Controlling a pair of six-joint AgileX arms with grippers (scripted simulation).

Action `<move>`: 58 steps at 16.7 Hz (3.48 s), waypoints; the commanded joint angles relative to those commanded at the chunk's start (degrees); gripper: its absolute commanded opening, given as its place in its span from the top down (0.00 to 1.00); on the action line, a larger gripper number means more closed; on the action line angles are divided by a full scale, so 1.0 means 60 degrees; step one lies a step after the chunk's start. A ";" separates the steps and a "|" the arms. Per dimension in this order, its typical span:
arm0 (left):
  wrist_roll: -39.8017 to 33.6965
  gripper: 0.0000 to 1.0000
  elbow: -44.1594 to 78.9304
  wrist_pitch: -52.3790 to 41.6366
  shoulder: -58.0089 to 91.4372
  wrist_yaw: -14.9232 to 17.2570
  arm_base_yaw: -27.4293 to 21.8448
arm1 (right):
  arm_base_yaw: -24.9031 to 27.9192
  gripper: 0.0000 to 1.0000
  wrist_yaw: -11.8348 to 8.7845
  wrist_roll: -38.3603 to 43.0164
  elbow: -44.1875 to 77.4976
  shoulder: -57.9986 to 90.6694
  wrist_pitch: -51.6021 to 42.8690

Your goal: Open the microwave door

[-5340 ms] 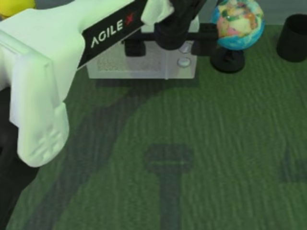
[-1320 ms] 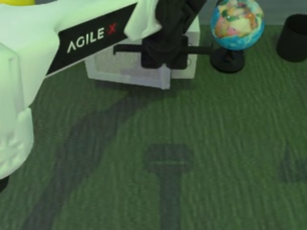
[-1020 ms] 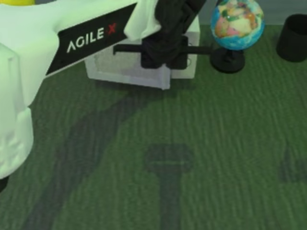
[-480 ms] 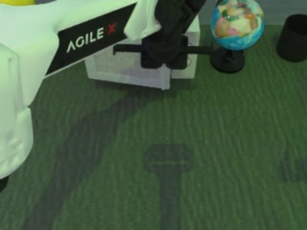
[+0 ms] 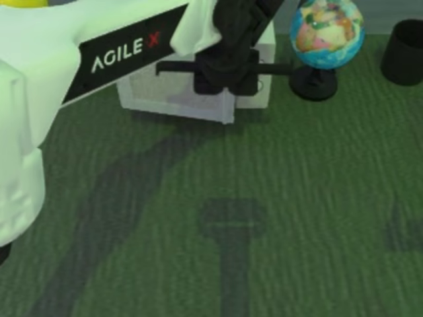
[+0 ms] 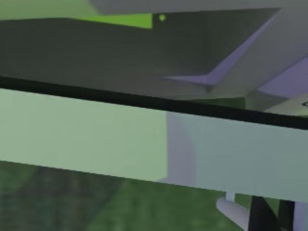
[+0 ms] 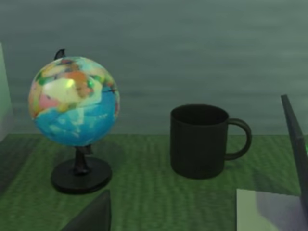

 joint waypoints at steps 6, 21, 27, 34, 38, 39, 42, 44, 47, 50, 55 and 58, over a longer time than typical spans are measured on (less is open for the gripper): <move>0.0794 1.00 -0.1221 0.0634 -0.0789 0.0314 0.0122 | 0.0000 0.00 0.0000 0.0000 0.0000 0.0000 0.0000; 0.0956 1.00 -0.1451 0.0780 -0.0958 0.0398 0.0134 | 0.0000 0.00 0.0000 0.0000 0.0000 0.0000 0.0000; 0.0956 1.00 -0.1451 0.0780 -0.0958 0.0398 0.0134 | 0.0000 0.00 0.0000 0.0000 0.0000 0.0000 0.0000; 0.0950 1.00 -0.1501 0.0801 -0.0943 0.0456 0.0071 | 0.0000 0.00 0.0000 0.0000 0.0000 0.0000 0.0000; 0.1572 1.00 -0.2302 0.1156 -0.1453 0.0728 0.0195 | 0.0000 0.00 0.0000 0.0000 0.0000 0.0000 0.0000; 0.1750 1.00 -0.2517 0.1268 -0.1608 0.0810 0.0228 | 0.0000 0.00 0.0000 0.0000 0.0000 0.0000 0.0000; 0.1978 1.00 -0.2786 0.1448 -0.1841 0.0921 0.0269 | 0.0000 0.00 0.0000 0.0000 0.0000 0.0000 0.0000; 0.1978 1.00 -0.2786 0.1448 -0.1841 0.0921 0.0269 | 0.0000 0.00 0.0000 0.0000 0.0000 0.0000 0.0000; 0.1978 1.00 -0.2786 0.1448 -0.1841 0.0921 0.0269 | 0.0000 0.00 0.0000 0.0000 0.0000 0.0000 0.0000; 0.1978 1.00 -0.2786 0.1448 -0.1841 0.0921 0.0269 | 0.0000 0.00 0.0000 0.0000 0.0000 0.0000 0.0000; 0.1978 1.00 -0.2786 0.1448 -0.1841 0.0921 0.0269 | 0.0000 0.00 0.0000 0.0000 0.0000 0.0000 0.0000; 0.1978 1.00 -0.2786 0.1448 -0.1841 0.0921 0.0269 | 0.0000 0.00 0.0000 0.0000 0.0000 0.0000 0.0000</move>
